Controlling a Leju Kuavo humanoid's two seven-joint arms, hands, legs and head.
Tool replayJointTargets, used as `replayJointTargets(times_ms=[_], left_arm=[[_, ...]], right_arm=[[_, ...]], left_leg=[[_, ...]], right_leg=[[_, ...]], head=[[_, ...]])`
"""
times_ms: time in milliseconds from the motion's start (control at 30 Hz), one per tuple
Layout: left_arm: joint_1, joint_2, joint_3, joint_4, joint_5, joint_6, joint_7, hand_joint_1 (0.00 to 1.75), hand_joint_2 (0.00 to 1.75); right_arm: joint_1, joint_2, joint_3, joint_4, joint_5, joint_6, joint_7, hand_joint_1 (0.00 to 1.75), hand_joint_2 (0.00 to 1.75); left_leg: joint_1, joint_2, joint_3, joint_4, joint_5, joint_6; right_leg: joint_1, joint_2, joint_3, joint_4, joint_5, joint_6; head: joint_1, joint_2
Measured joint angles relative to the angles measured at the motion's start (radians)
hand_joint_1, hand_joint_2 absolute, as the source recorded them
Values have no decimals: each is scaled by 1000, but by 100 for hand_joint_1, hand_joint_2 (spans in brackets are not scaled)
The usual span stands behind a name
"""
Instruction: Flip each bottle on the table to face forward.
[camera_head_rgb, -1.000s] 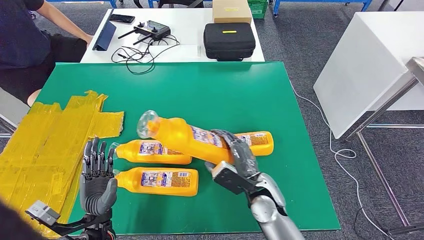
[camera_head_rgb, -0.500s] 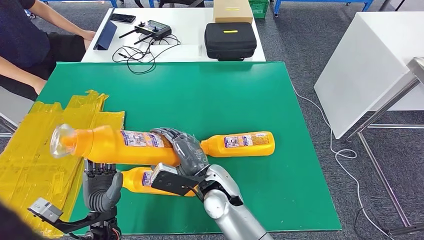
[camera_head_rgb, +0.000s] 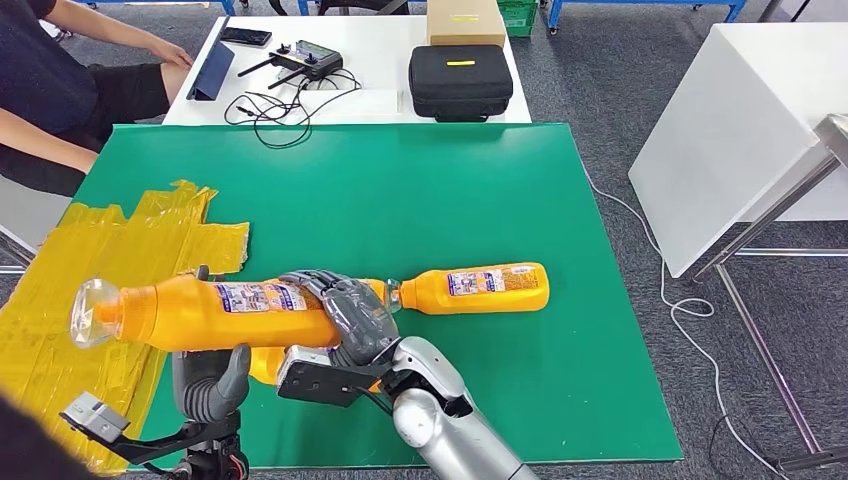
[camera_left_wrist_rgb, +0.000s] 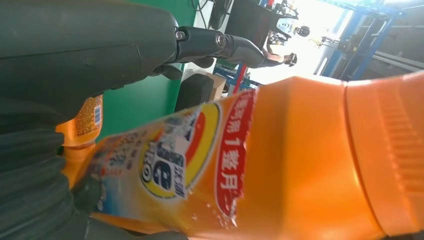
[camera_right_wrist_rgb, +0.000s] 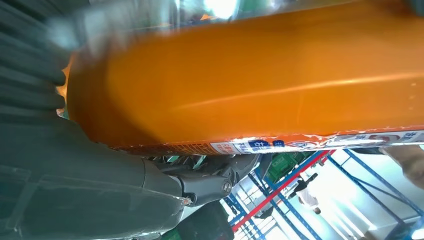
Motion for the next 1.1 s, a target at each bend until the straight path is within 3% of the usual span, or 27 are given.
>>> replayJointTargets(times_ms=[733,1100], left_arm=[[-1,0,-6,-2,4,0,2,0,175],[19,6,2,-3,24,2,-10,0,175]], right_arm=[[-13,1,28,41,-15,-2,21,175,175],[-50,9,164,173,-71,-6,-8,175,175]], left_leg=[[0,0,0,0,0,0],[0,1,0,0,0,0]], right_leg=[[0,0,0,0,0,0],[0,0,-1,0,0,0]], head=[[0,0],[0,0]])
